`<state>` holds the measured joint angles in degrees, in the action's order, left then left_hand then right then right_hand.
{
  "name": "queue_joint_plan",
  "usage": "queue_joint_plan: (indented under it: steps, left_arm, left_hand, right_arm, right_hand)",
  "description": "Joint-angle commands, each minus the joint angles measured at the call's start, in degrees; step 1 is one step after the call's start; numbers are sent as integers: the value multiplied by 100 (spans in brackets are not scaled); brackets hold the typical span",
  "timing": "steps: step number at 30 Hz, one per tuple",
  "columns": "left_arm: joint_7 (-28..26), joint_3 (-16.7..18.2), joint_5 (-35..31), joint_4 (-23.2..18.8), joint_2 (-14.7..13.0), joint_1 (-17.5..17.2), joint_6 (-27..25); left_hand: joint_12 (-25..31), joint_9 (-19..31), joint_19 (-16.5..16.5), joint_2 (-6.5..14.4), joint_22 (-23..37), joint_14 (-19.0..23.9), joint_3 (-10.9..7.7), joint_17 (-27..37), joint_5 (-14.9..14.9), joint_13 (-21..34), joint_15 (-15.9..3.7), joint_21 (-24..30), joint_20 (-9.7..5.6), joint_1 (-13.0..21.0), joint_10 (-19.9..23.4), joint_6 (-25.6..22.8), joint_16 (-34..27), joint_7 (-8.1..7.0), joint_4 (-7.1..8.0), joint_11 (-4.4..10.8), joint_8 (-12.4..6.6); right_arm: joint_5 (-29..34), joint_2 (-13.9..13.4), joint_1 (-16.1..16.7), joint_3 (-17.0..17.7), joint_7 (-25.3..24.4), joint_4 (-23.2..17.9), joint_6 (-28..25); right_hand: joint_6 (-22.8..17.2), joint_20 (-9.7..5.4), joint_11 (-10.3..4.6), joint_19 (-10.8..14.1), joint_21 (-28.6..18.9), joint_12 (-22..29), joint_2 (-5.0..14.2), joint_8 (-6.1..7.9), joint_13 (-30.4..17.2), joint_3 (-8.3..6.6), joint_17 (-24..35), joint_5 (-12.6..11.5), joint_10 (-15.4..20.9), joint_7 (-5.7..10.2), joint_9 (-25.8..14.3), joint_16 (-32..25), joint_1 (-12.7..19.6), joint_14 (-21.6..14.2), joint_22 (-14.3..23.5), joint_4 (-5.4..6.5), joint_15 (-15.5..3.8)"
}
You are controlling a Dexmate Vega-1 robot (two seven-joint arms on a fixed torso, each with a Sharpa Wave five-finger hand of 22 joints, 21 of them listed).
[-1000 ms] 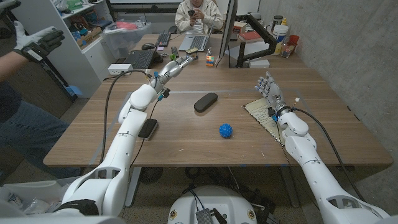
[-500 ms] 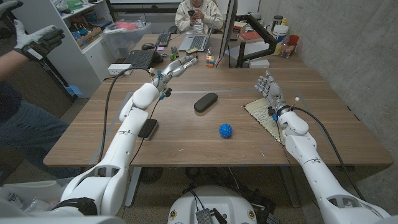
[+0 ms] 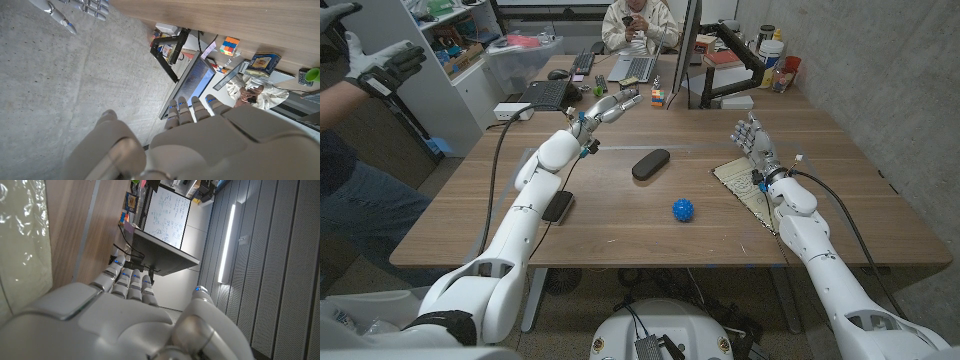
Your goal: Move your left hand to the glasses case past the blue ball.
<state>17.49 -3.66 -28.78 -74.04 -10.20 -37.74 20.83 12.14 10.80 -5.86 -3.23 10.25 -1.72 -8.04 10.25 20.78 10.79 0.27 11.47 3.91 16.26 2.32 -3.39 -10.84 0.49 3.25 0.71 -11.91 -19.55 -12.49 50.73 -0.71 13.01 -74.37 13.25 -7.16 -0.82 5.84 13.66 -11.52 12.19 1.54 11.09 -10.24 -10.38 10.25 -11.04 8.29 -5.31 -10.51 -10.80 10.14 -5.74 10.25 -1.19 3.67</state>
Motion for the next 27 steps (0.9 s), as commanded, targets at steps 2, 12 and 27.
queue_joint_plan:
  steps: [2,12,27]
  left_arm:
    - [-203,-223,-320,196,-90,164,138]
    - [-394,-370,-617,125,-219,179,244]
    - [-459,-583,-897,204,-332,317,251]
  left_hand:
    - [13,12,-5,6,25,4,13,35,41,25,48,26,51,64,29,-19,-22,-57,-11,12,-16]
    - [9,14,-8,14,26,6,21,36,44,26,45,24,61,79,27,-39,-21,-78,-12,24,-19]
    - [21,17,-4,33,27,34,33,37,51,28,-11,24,69,106,70,-92,-29,-116,-13,47,-30]
  right_arm:
    - [-7,48,-101,23,42,183,90]
    - [19,98,-192,28,61,326,152]
    - [68,134,-222,33,69,378,189]
  right_hand:
    - [-8,36,10,18,-7,-5,46,-2,-24,23,32,-29,20,6,-11,6,13,-64,29,15,8]
    - [-4,37,13,19,-6,-8,48,-4,-24,27,32,-29,19,6,-11,6,12,-66,30,12,16]
    - [3,35,15,21,-6,-8,51,-7,-25,33,32,-30,29,15,-11,7,12,-66,30,7,21]
